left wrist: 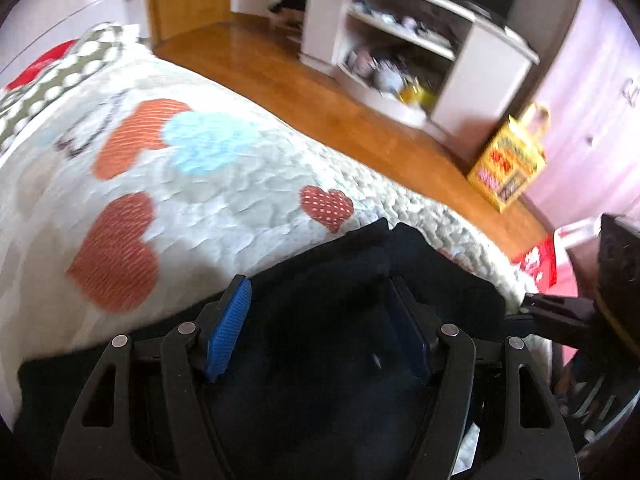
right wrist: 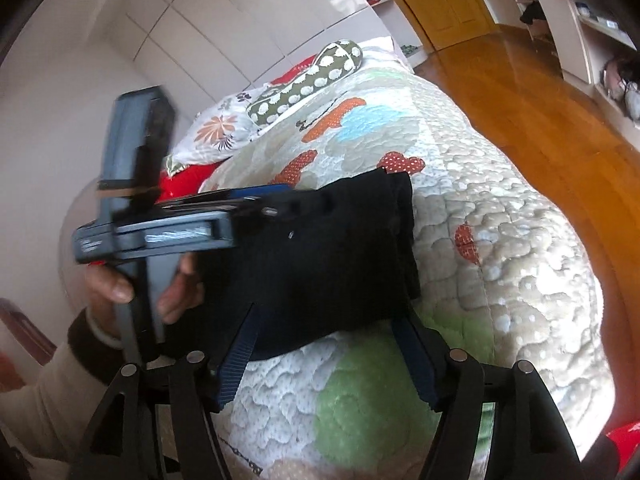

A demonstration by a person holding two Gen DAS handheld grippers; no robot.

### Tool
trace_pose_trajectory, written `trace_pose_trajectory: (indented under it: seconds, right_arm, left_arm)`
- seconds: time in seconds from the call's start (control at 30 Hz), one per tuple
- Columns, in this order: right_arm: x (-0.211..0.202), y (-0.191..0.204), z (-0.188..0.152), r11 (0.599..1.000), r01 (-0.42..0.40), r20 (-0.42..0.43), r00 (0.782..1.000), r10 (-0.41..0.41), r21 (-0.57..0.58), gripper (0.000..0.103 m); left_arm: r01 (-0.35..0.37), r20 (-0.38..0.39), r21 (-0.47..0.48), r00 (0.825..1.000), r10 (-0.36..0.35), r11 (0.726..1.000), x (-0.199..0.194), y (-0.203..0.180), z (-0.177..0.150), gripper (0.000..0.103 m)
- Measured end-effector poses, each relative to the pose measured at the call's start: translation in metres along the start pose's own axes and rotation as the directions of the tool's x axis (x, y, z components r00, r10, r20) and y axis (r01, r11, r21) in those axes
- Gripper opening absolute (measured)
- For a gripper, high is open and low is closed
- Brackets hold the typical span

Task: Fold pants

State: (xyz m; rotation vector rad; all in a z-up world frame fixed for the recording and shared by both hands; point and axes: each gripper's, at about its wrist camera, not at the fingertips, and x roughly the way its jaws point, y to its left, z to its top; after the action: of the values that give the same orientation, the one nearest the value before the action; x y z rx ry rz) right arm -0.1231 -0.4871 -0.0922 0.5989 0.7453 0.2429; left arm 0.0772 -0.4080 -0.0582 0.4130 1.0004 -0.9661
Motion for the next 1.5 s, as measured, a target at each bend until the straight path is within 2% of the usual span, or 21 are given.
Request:
trace_pose_trajectory:
  seconds: [0.07,0.2,0.37,0.47,0.63,0.77,0.8,0.87,0.9,0.93,0.97,1.03,1.1,1.17,1.3,1.4,1.5]
  right_arm:
    - [0.002,-0.001,0.000,1.000,-0.010,0.005,1.000,0.010,0.003,0.069]
    - [0.007,-0.004,0.002,1.000,-0.025,0.017,1.000,0.025,0.010,0.072]
    - [0.010,-0.010,0.005,0.998,-0.052,0.039,0.998,0.050,0.043,0.072]
    - [0.009,-0.007,0.006,0.998,-0.041,0.026,0.999,0.040,0.042,0.072]
    - [0.006,-0.005,0.009,0.998,-0.015,-0.011,1.000,0.016,0.060,0.072]
    - [0.013,-0.012,0.011,0.994,-0.015,0.013,1.000,0.014,0.105,0.072]
    - [0.014,-0.012,0.011,0.995,-0.011,0.020,1.000,0.009,0.103,0.072]
    - [0.018,-0.011,0.011,0.997,0.001,0.042,0.999,-0.004,0.078,0.072]
    - [0.020,-0.011,0.010,0.998,0.007,0.057,0.998,-0.010,0.064,0.072]
    - [0.022,-0.010,0.010,0.998,0.015,0.072,0.997,-0.019,0.057,0.067]
    - [0.023,-0.010,0.010,0.998,0.029,0.084,0.996,-0.033,0.052,0.062]
    - [0.025,-0.012,0.012,0.997,0.048,0.091,0.994,-0.053,0.053,0.042]
    - [0.025,-0.017,0.015,0.998,0.020,0.085,0.996,-0.026,0.067,0.027]
    - [0.023,-0.017,0.020,0.998,-0.006,0.083,0.997,0.001,0.062,0.023]
    - [0.011,0.010,0.034,0.999,-0.038,0.111,0.993,0.038,-0.008,0.022]
    - [0.002,0.041,0.046,0.995,-0.061,0.135,0.988,0.071,-0.077,0.022]
    - [0.005,0.078,0.056,0.984,-0.080,0.138,0.985,0.102,-0.156,0.022]
  left_arm:
    - [0.017,-0.031,0.022,0.999,-0.017,1.000,0.015,0.002,0.009,0.070]
    - [0.059,-0.045,0.061,0.997,-0.056,0.996,0.026,0.003,0.017,0.077]
    - [0.109,-0.066,0.119,0.993,-0.102,0.987,0.031,0.005,0.023,0.077]
    - [0.137,-0.074,0.144,0.989,-0.127,0.980,0.028,0.008,0.025,0.077]
    - [0.146,-0.096,0.204,0.987,-0.129,0.968,0.034,0.003,0.026,0.081]
    - [0.128,-0.100,0.226,0.989,-0.108,0.966,0.038,0.000,0.022,0.084]
    - [0.126,-0.098,0.225,0.989,-0.106,0.966,0.039,-0.001,0.022,0.083]
    - [0.146,-0.099,0.205,0.987,-0.128,0.968,0.038,0.000,0.022,0.072]
    - [0.165,-0.095,0.203,0.984,-0.149,0.965,0.036,-0.001,0.022,0.058]
    - [0.177,-0.091,0.205,0.983,-0.161,0.963,0.033,-0.002,0.020,0.041]
    - [0.201,-0.088,0.214,0.979,-0.186,0.956,0.031,-0.006,0.018,0.033]
    - [0.183,-0.061,0.228,0.983,-0.173,0.956,0.028,-0.011,0.013,0.029]
    - [0.185,-0.038,0.196,0.983,-0.181,0.963,0.025,-0.008,0.013,0.021]
    - [0.204,-0.011,0.146,0.979,-0.205,0.968,0.014,-0.002,0.013,0.020]
    - [0.204,0.086,0.147,0.972,-0.218,0.968,-0.028,0.005,0.012,0.019]
    - [0.177,0.176,0.130,0.964,-0.198,0.976,-0.074,0.021,0.006,0.019]
    - [0.151,0.232,0.067,0.959,-0.163,0.986,-0.106,0.046,-0.008,0.020]
